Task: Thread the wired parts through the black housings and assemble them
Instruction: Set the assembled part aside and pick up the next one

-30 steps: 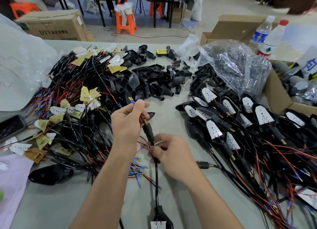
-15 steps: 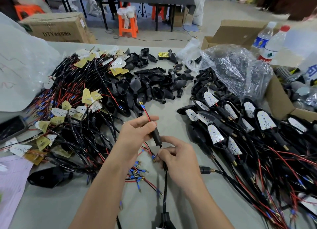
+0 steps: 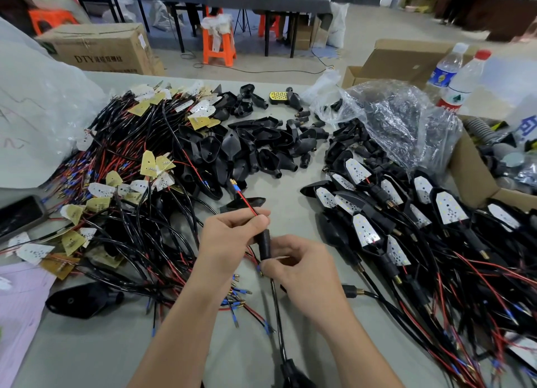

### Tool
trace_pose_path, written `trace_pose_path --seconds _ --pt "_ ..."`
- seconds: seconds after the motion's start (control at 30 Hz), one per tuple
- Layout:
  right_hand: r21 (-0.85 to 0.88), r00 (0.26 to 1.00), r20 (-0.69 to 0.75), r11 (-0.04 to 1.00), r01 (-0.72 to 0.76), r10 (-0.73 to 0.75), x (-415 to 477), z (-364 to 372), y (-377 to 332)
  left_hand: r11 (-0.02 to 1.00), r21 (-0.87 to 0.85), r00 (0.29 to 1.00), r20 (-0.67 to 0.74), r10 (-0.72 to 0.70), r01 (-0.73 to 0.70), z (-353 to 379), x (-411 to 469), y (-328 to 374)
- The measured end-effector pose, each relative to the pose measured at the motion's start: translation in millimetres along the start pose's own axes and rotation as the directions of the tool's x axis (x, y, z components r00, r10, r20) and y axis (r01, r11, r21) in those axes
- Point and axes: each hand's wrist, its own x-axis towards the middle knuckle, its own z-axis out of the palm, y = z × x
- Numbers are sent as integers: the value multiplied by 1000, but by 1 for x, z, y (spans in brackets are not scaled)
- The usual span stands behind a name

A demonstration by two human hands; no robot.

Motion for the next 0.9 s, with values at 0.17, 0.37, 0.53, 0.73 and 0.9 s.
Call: trace_pose_path --seconds 0.17,0.37,0.53,0.73,0.9 --pt "83 1000 28 997 -10 8 -2 5 -1 998 59 999 43 1 -4 -1 0 2" --pt "-29 999 27 999 -25 26 -2 5 -1 994 -41 989 -106 100 -105 3 12 20" --pt "-315 981 195 947 63 0 -3 1 0 945 -238 951 -267 159 -225 1 27 49" --pt "52 997 70 998 -30 26 5 -7 -4 995 54 996 -30 90 -88 -3 21 44" --pt "560 978 -182 828 17 103 17 -15 -5 943 330 955 269 -122 27 -6 -12 5"
